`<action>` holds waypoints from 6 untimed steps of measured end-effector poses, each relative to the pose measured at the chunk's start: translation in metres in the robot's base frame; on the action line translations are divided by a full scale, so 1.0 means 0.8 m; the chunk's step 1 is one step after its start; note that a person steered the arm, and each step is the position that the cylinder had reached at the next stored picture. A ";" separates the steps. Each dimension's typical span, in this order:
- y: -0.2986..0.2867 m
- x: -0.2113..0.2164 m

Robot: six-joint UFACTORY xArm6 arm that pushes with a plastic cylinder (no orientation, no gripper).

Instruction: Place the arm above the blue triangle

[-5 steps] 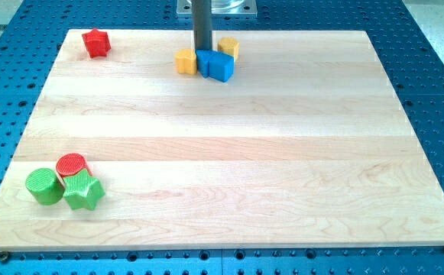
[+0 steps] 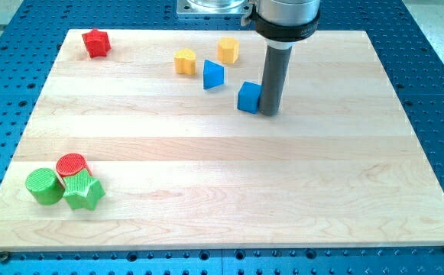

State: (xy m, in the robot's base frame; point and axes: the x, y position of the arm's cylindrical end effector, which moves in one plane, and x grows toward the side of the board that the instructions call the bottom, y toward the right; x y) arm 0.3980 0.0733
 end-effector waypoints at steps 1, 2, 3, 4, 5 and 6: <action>0.047 -0.029; 0.002 -0.055; -0.021 -0.042; -0.012 -0.095; -0.088 -0.111; -0.099 -0.129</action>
